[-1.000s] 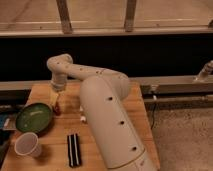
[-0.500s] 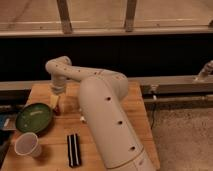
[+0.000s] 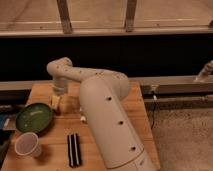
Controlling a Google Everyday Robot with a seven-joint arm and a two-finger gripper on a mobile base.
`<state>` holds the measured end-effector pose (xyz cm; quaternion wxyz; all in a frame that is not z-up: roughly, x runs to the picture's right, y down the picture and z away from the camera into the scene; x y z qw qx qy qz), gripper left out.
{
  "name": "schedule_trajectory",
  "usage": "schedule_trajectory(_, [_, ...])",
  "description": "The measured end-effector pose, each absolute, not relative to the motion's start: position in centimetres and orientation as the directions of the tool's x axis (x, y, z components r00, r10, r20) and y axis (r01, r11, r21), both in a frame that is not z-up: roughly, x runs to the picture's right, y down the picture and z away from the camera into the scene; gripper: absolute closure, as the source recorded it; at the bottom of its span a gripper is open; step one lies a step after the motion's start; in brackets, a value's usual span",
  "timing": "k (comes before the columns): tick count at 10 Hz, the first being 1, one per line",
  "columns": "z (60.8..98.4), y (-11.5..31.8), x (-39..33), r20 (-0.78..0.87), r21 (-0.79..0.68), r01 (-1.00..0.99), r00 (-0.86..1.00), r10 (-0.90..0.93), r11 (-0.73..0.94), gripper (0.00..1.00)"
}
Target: Place the pepper in the ceramic bowl
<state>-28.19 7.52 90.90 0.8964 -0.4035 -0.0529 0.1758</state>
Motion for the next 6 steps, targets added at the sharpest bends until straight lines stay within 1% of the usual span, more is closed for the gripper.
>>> schedule_trajectory(6, [92.8, 9.0, -28.5, -0.031, -0.776, -0.265, 0.923, 0.385, 0.572, 0.2])
